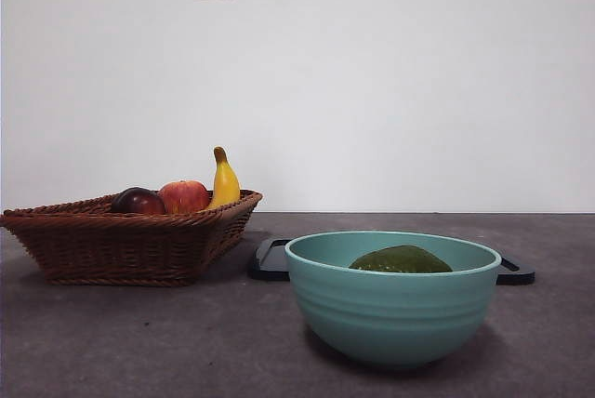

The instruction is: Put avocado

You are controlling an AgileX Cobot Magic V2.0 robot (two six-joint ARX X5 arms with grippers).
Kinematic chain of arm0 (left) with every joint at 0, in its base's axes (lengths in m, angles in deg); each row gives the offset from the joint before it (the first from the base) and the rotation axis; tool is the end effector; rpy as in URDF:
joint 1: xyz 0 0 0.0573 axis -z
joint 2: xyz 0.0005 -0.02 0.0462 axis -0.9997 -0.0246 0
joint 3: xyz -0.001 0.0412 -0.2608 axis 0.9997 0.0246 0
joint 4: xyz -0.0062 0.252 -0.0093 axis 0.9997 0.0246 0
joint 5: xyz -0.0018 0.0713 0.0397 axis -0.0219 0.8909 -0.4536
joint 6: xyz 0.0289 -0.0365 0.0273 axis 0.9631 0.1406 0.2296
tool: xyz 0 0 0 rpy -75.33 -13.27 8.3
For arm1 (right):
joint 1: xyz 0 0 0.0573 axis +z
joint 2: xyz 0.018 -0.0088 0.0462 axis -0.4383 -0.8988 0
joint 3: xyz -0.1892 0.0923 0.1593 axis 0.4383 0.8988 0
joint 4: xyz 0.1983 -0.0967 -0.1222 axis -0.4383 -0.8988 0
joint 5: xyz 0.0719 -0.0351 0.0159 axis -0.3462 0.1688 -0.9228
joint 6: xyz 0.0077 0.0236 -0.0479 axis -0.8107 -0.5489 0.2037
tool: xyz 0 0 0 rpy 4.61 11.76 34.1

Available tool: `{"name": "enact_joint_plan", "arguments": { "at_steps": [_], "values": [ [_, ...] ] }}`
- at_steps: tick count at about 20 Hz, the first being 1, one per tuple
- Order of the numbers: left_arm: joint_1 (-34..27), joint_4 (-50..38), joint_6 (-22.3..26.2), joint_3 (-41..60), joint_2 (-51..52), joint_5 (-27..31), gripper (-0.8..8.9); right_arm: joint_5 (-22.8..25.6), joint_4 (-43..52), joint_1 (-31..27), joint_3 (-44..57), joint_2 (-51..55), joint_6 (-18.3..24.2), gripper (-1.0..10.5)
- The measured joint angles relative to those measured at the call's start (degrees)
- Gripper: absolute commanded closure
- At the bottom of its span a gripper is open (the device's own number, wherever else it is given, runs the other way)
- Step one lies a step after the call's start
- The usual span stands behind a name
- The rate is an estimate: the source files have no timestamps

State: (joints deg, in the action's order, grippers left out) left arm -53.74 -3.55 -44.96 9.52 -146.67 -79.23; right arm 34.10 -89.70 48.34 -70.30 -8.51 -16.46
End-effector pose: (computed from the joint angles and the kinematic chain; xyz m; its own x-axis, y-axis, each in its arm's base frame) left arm 0.1765 -0.1255 0.3980 0.6235 -0.5225 -0.5816 0.5967 0.7987 -0.0779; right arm 0.0947 0.0516 0.3561 0.3823 0.5964 -0.7058 -0.5663 0.7548 0.3310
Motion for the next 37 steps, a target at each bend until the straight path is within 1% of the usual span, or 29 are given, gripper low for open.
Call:
{"name": "enact_joint_plan", "arguments": {
  "at_steps": [2,6,7,10,12,17,22,23,25,30,33,37],
  "values": [
    [-1.8,1.6,0.0,3.6,4.3,-4.4,5.03,0.0,0.1,0.0,0.0,0.0,0.0,5.3],
    [-2.0,5.7,0.1,12.8,13.0,-14.3,5.04,0.0,1.0,0.0,0.0,-0.2,-0.1,5.3],
    [-2.1,7.2,0.1,14.7,14.6,-15.6,5.04,0.0,1.0,0.0,0.0,-0.5,-0.2,5.3],
    [-2.1,11.6,0.9,20.1,18.1,-17.1,5.04,0.0,1.0,0.0,0.0,-2.0,-0.2,5.3],
    [-2.1,13.4,1.5,21.2,19.3,-18.5,5.04,0.0,1.1,0.0,0.0,-3.7,-0.2,5.3],
    [-2.1,12.8,1.8,21.2,20.3,-18.7,5.04,0.7,3.9,0.5,0.0,-11.0,-0.3,5.3],
    [-2.1,12.8,1.8,21.2,20.3,-18.7,5.04,6.3,8.6,4.5,0.0,-22.3,-0.3,5.3],
    [-2.1,12.8,1.8,21.2,20.3,-18.7,5.04,7.1,9.7,5.2,0.0,-24.3,-0.3,5.3],
    [-2.1,12.8,1.8,21.2,20.3,-18.7,5.04,8.9,12.2,6.9,0.0,-29.3,-0.3,5.8],
    [-2.1,12.8,1.8,21.2,20.3,-18.7,5.04,12.1,15.9,9.4,0.0,-38.9,0.1,5.8],
    [-2.1,12.8,1.8,21.2,20.3,-18.7,5.03,12.2,19.7,9.6,0.2,-41.7,0.3,6.5],
    [-2.1,12.8,2.0,21.2,20.3,-18.7,5.03,12.2,25.0,9.6,3.9,-41.9,0.3,6.6]
  ]
}}
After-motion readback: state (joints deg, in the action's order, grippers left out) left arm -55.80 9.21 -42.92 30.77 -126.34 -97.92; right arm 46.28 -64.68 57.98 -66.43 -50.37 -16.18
